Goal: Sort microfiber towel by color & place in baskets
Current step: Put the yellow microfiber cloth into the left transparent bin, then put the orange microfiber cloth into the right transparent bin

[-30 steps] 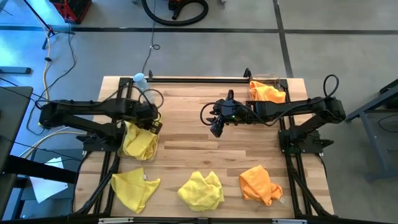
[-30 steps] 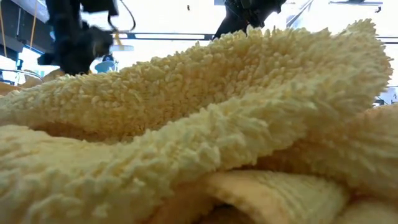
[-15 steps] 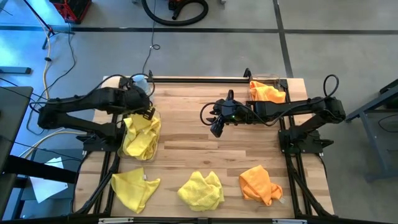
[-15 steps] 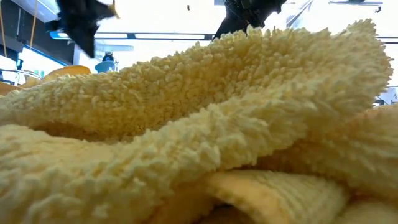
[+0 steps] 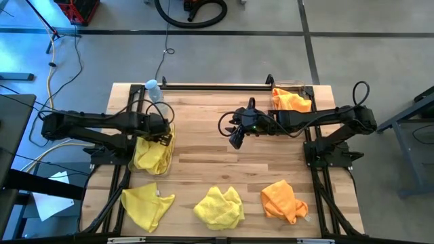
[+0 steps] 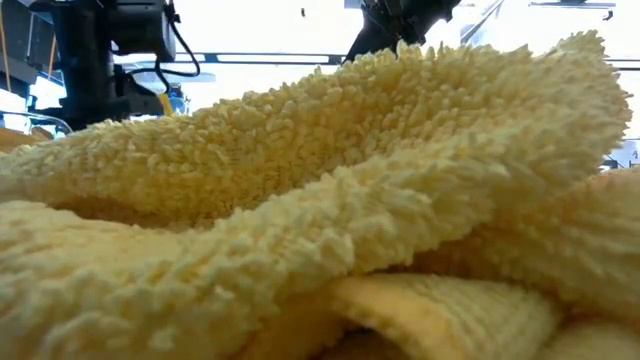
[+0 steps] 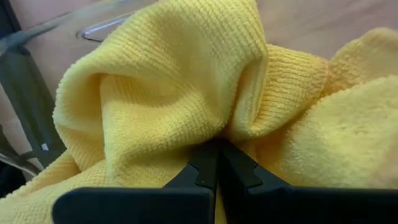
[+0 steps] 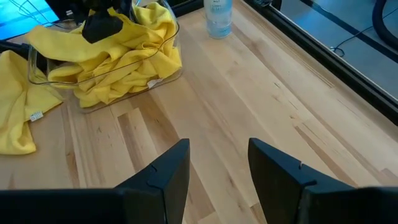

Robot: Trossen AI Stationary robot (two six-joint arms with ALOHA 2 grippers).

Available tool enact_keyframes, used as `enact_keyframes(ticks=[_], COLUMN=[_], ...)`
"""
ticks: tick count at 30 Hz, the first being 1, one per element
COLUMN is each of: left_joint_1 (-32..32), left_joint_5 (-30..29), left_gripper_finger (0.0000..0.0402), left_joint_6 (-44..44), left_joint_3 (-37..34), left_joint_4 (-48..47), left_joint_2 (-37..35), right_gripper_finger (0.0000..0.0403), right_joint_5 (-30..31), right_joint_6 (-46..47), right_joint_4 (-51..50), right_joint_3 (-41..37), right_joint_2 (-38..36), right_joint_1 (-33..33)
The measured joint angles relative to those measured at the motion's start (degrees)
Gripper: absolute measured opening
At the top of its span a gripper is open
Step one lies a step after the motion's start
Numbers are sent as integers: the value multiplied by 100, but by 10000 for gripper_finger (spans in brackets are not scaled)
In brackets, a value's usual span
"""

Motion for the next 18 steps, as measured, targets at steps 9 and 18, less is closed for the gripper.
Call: enact_keyframes(ticks=[9, 18], left_joint_1=[0, 0], left_joint_5=[-99, -232], left_gripper_finger=[0, 0], left_joint_6=[-13, 74], left_joint_3=[309, 1405], left_joint_4=[-52, -814], left_joint_2=[-2, -9], right_gripper_finger=[158, 158], right_joint_5=[0, -116], right_joint_6=[0, 442], right_joint_4=[-2, -279], right_joint_3=[0, 0], right_joint_2=[0, 0], right_joint_1=[0, 8])
